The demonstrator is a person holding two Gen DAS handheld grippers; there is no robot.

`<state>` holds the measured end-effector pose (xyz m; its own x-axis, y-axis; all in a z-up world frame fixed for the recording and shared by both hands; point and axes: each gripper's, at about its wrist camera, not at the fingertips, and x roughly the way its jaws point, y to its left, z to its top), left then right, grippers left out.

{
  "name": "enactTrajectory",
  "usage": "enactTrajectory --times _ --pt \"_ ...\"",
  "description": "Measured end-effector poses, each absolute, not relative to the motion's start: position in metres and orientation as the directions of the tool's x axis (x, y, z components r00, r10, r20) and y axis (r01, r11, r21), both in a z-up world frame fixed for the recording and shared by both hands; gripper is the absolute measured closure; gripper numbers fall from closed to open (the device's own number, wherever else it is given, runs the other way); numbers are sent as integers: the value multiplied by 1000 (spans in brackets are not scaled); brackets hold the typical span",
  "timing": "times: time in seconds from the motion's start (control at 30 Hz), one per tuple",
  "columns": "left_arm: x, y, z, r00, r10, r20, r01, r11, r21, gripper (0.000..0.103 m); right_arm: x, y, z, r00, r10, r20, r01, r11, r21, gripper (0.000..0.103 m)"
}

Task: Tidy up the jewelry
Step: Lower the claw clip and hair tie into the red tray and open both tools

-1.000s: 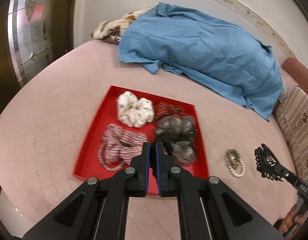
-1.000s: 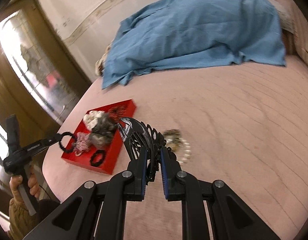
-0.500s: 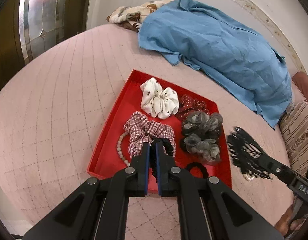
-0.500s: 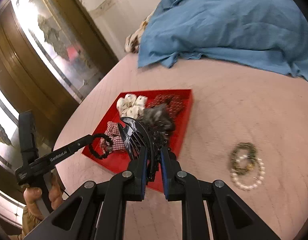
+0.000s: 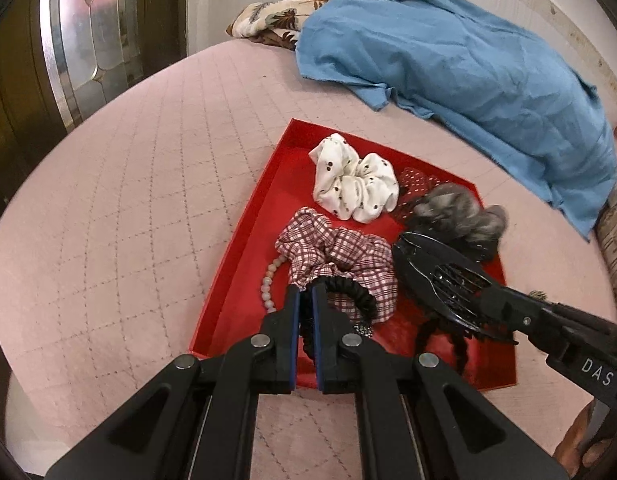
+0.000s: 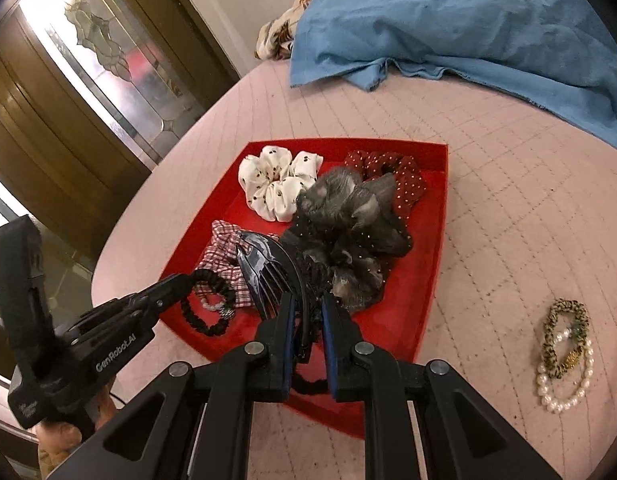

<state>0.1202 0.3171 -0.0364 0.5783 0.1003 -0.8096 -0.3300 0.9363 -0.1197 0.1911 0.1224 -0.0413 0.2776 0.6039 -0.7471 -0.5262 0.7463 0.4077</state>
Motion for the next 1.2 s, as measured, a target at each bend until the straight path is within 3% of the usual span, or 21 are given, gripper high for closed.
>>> enactTrajectory --times 0.23,0.87,0.93,1.1,1.2 --pt "121 310 -36 571 228 -789 -348 937 20 97 194 131 -49 264 591 -762 -527 750 399 89" --pt "122 318 -39 559 228 -797 -377 926 1 96 181 135 -55 240 597 -766 -549 734 399 87" --pt "122 318 -38 559 231 -796 -381 925 1 92 181 135 -55 240 597 -766 -550 733 399 87" --pt "119 320 -34 575 242 -782 -397 918 -8 60 178 135 -54 243 602 -760 -551 731 402 85" --pt "116 322 -30 586 255 -769 -412 911 -12 49 176 133 -53 242 609 -755 -551 727 410 74"
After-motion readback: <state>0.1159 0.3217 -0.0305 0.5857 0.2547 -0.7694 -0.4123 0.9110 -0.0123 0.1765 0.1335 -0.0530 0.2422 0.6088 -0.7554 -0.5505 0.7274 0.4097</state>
